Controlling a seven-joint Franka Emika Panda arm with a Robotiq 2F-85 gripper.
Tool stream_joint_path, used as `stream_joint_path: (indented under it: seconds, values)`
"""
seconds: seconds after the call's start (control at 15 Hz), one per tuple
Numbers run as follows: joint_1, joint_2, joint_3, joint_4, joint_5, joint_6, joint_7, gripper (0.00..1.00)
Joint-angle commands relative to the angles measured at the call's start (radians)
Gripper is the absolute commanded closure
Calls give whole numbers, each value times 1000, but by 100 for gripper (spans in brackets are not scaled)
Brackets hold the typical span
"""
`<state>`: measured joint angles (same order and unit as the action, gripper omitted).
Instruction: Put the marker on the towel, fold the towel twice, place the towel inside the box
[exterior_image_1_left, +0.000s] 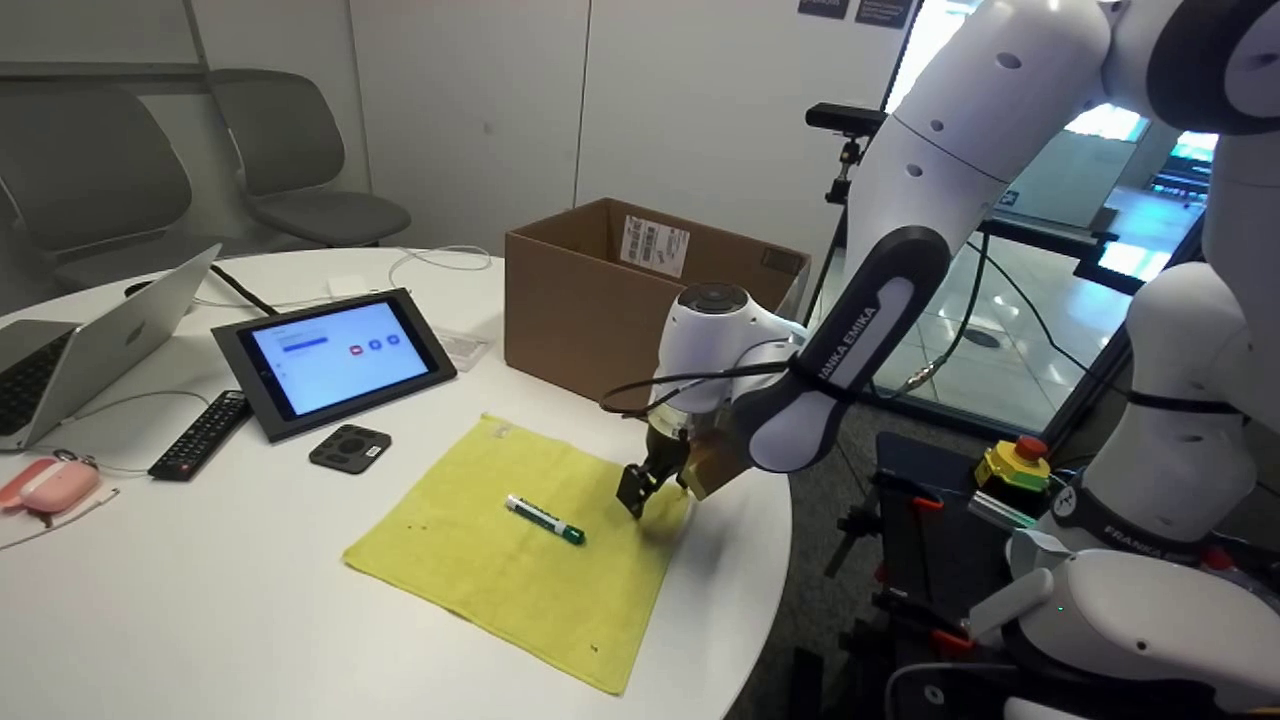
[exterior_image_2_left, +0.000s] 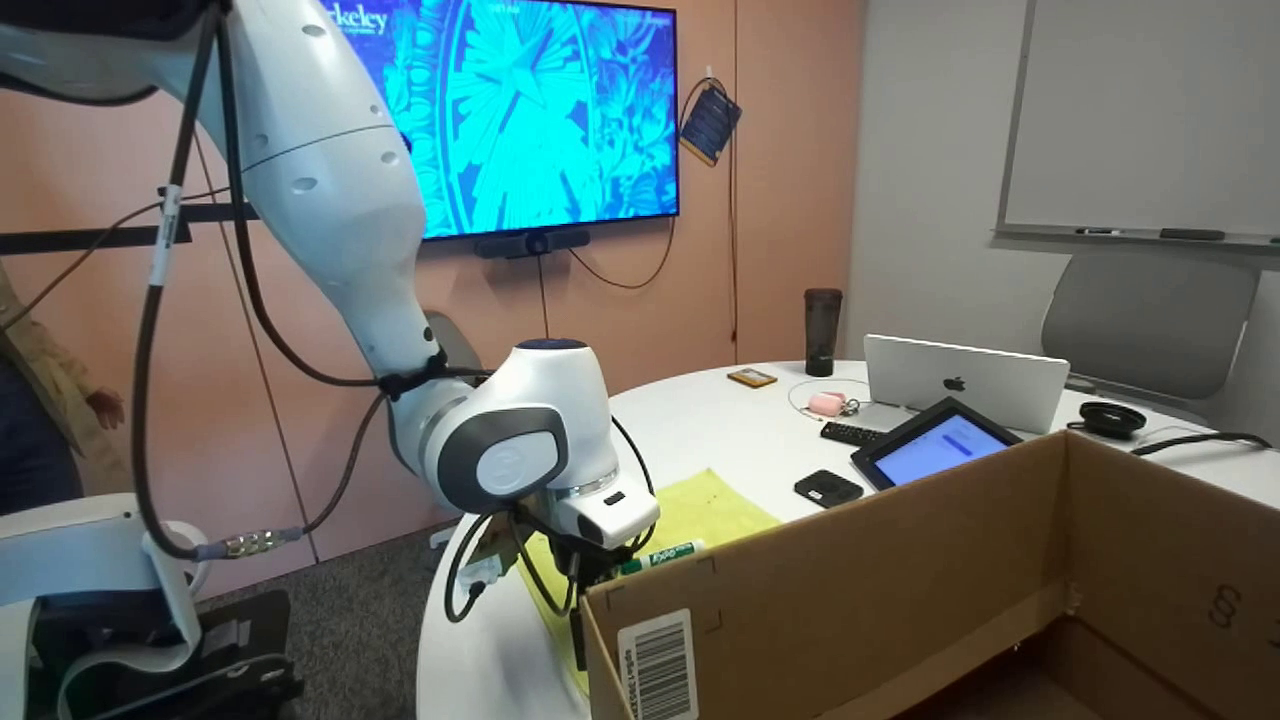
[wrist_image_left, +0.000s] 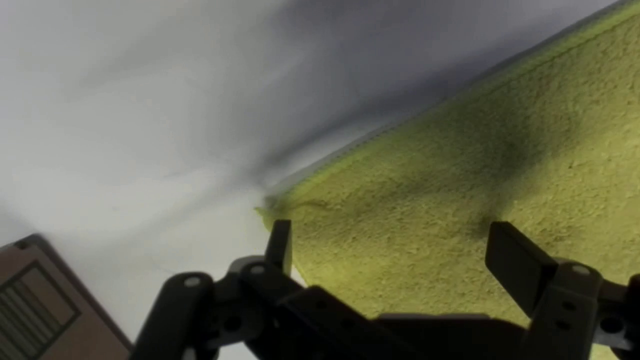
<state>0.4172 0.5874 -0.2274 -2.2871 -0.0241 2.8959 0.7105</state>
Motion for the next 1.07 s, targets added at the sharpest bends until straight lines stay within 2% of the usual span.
stream_joint_path:
  seconds: [0.0,0.2,0.73,1.0]
  values:
    - [35,-7,-53,-28,-8,51,31,0]
    - [-5,-11,-28,-36,4,78,-18,0]
    - [-202,68,181,-3,99,131,-195,0]
    - [-272,79,245,9,160,118,-293,0]
